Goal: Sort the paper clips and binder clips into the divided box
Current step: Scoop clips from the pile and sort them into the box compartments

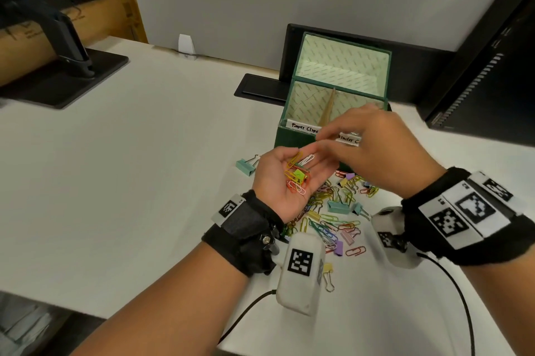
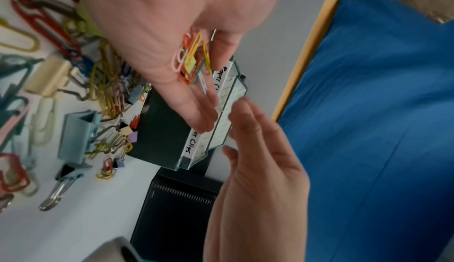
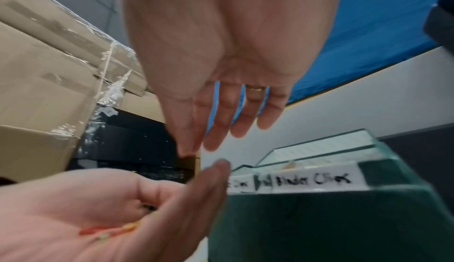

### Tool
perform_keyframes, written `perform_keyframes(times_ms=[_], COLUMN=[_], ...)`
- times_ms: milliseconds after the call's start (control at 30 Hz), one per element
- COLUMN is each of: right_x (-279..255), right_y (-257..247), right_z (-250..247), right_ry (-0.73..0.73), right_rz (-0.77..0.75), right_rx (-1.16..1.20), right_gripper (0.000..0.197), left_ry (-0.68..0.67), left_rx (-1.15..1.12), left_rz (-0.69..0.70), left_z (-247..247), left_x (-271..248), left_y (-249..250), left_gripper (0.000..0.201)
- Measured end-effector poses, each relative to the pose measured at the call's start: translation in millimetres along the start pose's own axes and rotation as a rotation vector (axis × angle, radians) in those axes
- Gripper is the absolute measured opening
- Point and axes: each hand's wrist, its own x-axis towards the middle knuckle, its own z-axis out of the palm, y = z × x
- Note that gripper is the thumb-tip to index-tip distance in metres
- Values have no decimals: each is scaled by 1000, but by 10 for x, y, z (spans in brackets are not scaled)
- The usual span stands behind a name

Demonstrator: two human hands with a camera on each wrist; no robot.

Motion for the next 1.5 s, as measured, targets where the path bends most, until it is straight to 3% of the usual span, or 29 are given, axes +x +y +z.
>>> perform_keyframes(times_ms=[100,233,367,533,833,1100,1267,1500], right_x=[9,42,56,70,58,69,79,77], right_y=[-121,-175,-271,-308,-277,-233,-183,-194], right_z=[48,101,142,137,111,114,119,84], right_ry=[-243,-391,-434,-462,-532,-503,-458,-259], right_rz=[-68,-108,-156,-216,-249,-169,-104,-64], right_rx=[-58,-281,-408,-480,-462,-491,-431,-256], right_gripper=[14,30,39,34,36,17,20,17], left_ry=[-3,47,110,174,142,172,114,25], left_rx=[8,77,89,91,133,112,59,-84], left_rz=[9,42,64,50,36,6,-4,-50], left_z=[-1,11,0,-8,8,3,30,33], left_x=[-2,1,15,24,10,23,-7,-26], left_y=[-8,-24,-41,-44,-70,-58,-67,-42], left_gripper=[31,33,27,29,31,27,34,40])
